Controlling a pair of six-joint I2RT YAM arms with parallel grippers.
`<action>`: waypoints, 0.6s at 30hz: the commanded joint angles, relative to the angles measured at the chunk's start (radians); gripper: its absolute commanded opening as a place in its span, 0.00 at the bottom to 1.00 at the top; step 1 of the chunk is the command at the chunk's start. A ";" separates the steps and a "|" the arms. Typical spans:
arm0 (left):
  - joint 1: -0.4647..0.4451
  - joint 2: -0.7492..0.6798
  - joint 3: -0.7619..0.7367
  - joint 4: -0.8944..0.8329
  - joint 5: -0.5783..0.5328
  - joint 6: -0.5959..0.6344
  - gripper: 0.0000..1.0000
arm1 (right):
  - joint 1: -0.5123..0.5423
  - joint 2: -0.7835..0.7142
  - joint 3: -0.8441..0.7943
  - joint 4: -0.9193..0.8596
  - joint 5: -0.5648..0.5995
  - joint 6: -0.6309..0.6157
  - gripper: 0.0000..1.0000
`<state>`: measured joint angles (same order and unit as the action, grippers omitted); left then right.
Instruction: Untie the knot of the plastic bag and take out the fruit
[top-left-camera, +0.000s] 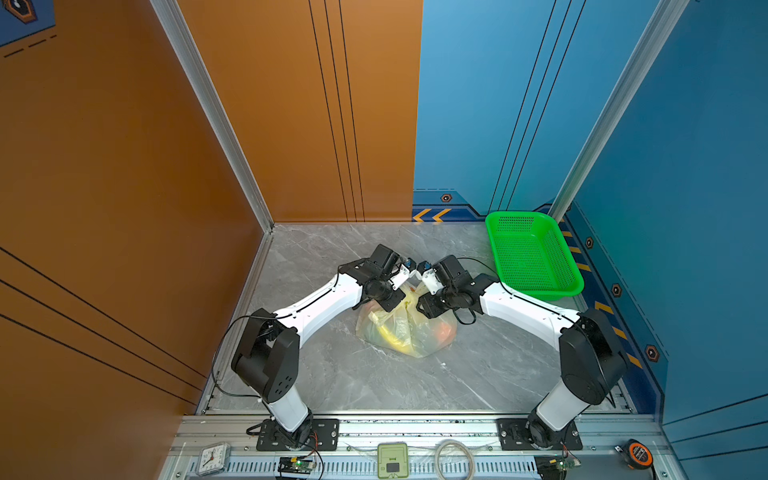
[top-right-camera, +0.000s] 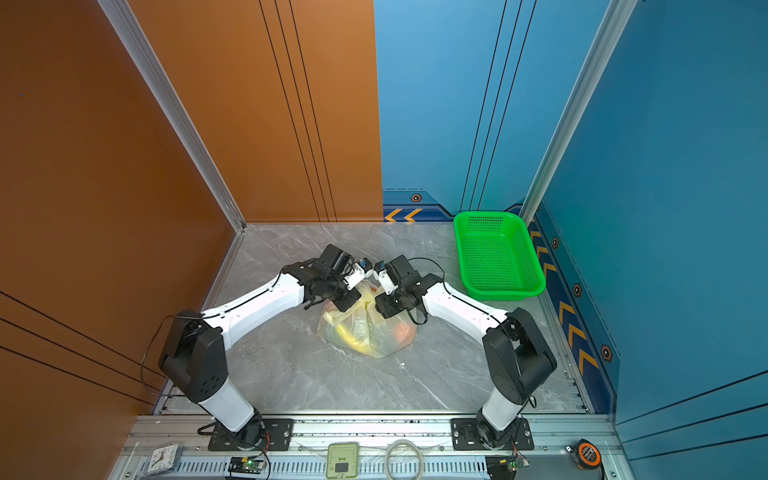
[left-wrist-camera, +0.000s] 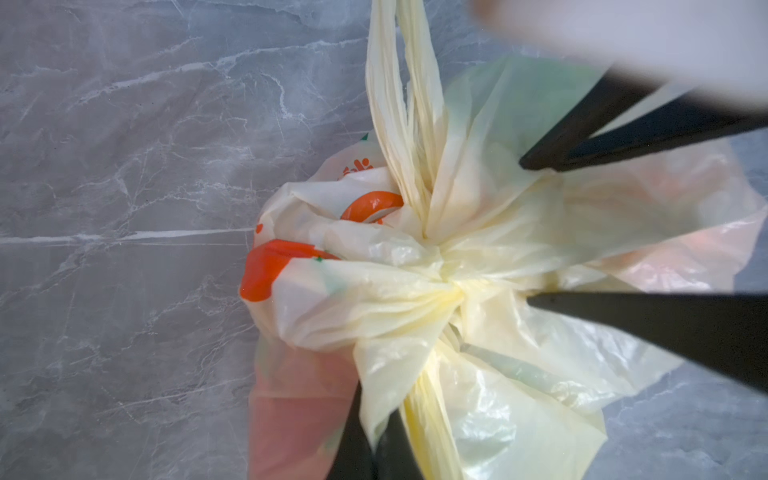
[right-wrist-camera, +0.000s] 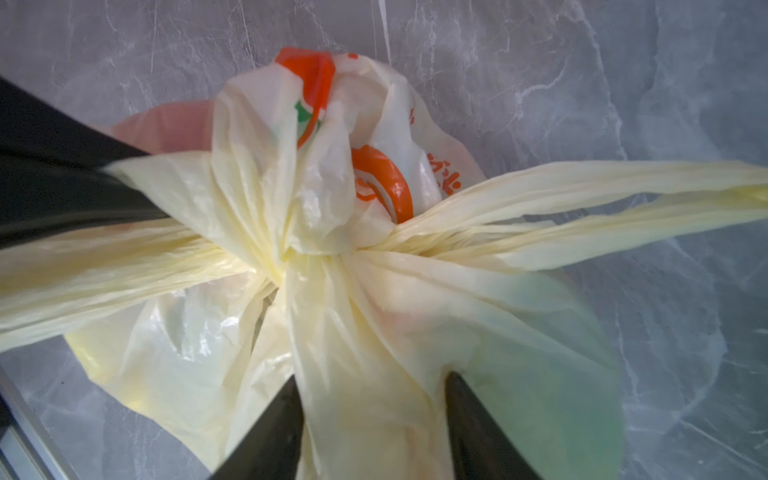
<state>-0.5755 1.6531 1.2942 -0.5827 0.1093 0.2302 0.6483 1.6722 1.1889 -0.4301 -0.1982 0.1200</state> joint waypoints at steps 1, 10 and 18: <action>0.021 -0.057 -0.024 0.033 0.068 -0.034 0.00 | 0.007 0.019 0.035 0.025 0.031 0.005 0.31; 0.060 -0.120 -0.081 0.047 0.091 -0.073 0.00 | -0.008 -0.044 0.002 0.026 0.062 0.012 0.00; 0.133 -0.183 -0.149 0.087 0.118 -0.125 0.00 | -0.080 -0.192 -0.111 0.014 0.101 0.050 0.00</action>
<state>-0.4660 1.5032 1.1664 -0.5194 0.2031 0.1383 0.5961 1.5391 1.1145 -0.4076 -0.1482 0.1394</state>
